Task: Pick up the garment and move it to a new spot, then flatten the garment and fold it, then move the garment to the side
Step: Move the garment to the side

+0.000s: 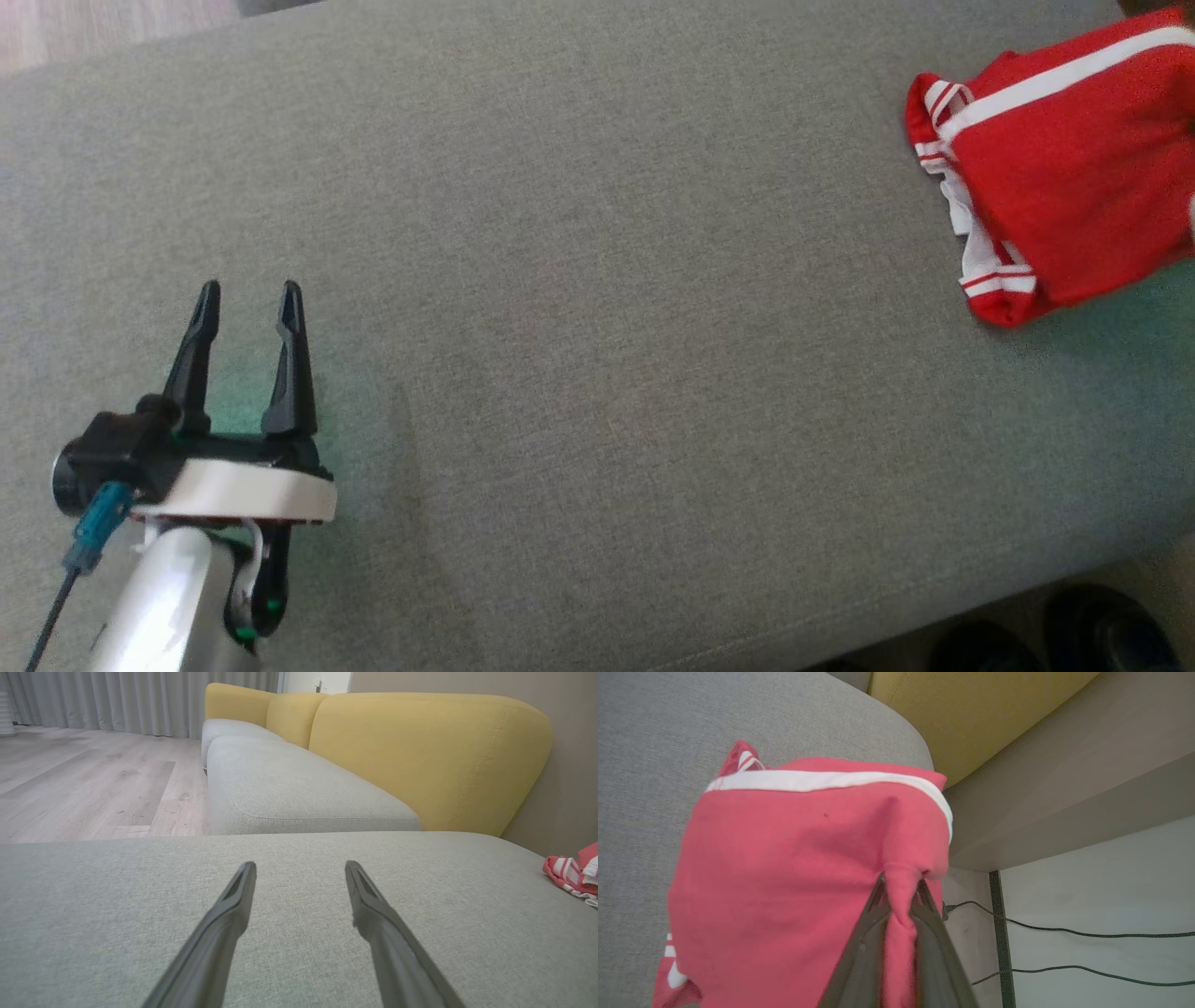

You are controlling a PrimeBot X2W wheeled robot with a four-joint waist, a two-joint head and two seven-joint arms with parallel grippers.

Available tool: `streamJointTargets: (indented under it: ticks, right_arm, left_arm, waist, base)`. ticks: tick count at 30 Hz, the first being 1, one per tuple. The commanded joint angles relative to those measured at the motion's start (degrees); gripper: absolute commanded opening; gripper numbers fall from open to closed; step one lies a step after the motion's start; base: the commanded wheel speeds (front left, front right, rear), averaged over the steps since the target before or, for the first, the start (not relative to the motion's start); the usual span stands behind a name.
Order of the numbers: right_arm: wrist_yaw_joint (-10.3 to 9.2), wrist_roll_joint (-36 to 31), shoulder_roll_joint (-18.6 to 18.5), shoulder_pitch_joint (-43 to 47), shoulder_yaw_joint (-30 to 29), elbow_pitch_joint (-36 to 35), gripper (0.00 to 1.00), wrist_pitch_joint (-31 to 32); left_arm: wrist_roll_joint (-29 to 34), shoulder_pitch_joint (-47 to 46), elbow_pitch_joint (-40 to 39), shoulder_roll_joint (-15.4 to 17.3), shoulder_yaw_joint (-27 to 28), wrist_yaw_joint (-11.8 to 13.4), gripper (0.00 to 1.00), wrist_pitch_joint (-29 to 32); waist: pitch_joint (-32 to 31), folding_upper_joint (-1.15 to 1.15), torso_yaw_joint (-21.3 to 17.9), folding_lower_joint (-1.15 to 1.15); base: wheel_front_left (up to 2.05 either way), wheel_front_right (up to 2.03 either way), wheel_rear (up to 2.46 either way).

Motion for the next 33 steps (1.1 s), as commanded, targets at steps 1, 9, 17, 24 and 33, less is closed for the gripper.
streamJointTargets:
  ticks: [1,9,17,24,33]
  right_arm:
    - [-0.05,-0.69,-1.15,0.22,-0.96,-0.59,0.00,-1.09]
    - [-0.05,-5.16,3.09,0.58,-8.92,10.06,1.00,-7.07]
    - [-0.05,-6.48,10.56,2.46,-15.97,12.49,1.00,-12.69]
    - [-0.05,-2.83,18.60,11.74,-18.85,0.98,1.00,-20.39]
    - [-0.05,-3.73,25.92,29.68,-21.39,-13.85,1.00,-29.41]
  left_arm:
    - [0.26,-2.36,-2.07,1.88,1.69,-0.18,1.00,0.08]
    - [0.37,-3.26,-2.48,2.80,1.36,-0.17,1.00,0.92]
    - [-0.85,-1.67,-0.06,1.62,1.37,-0.18,1.00,-0.56]
    - [-1.94,2.38,1.94,-0.33,2.46,0.21,1.00,-2.33]
    - [-2.48,8.65,2.58,-1.52,4.26,0.38,1.00,-2.93]
  waist:
    - [0.31,0.00,-0.05,0.00]
    - [1.39,0.00,0.38,0.00]
    - [-2.89,0.00,1.72,0.00]
    - [-9.23,0.00,4.31,0.00]
    - [-15.80,0.00,8.55,0.00]
  base:
    - [0.00,0.00,0.00]
    - [0.00,0.00,0.00]
    - [0.00,0.00,0.00]
    - [0.00,0.00,0.00]
    - [0.00,0.00,0.00]
